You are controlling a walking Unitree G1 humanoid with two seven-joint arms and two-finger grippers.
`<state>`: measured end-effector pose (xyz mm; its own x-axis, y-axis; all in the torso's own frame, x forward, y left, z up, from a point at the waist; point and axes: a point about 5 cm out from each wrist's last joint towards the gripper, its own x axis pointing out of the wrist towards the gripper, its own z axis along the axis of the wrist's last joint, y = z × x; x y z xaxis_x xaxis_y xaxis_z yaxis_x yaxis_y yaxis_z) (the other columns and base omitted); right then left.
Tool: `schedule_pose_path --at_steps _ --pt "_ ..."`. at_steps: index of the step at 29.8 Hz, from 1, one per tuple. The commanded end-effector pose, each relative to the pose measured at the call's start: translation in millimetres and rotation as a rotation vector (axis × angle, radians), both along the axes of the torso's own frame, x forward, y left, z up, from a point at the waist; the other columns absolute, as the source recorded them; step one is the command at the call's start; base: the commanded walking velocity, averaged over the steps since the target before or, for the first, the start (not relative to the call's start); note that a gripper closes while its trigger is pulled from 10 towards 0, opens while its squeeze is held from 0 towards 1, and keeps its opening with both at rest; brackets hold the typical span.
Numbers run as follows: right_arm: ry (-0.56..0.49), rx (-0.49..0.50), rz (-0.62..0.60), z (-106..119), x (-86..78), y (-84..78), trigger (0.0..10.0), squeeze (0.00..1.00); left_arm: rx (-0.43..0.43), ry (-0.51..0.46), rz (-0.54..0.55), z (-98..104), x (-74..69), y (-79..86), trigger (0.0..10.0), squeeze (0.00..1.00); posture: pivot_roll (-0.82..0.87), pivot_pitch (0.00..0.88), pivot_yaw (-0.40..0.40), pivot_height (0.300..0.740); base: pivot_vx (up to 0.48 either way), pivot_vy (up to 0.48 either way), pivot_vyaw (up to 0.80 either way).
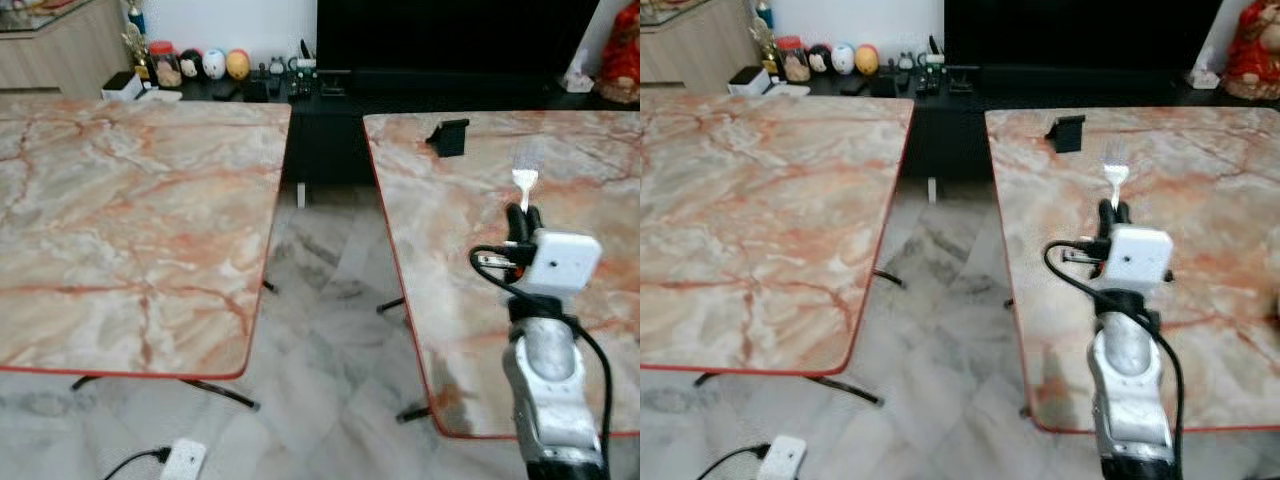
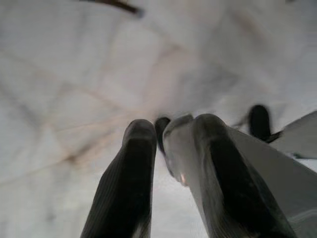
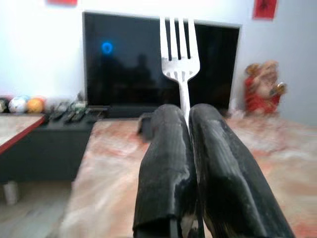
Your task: Setting the table
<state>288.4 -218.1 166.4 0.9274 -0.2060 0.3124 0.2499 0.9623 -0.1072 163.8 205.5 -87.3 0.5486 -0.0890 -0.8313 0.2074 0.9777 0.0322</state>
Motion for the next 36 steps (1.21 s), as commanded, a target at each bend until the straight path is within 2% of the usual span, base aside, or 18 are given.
schedule_pose_path --at_steps 1,36 --pt "-0.035 0.004 0.023 7.6 -0.4 7.1 10.0 0.0 0.025 0.019 0.004 -0.6 -4.9 9.2 10.0 0.0 0.0 0.0 -0.011 0.74 0.0 -0.345 0.0" --pt "-0.044 -0.007 0.004 13.5 0.7 1.4 10.0 0.0 0.021 0.018 0.004 0.4 -2.6 9.5 10.0 0.0 0.0 0.0 -0.008 0.74 0.0 -0.341 0.0"
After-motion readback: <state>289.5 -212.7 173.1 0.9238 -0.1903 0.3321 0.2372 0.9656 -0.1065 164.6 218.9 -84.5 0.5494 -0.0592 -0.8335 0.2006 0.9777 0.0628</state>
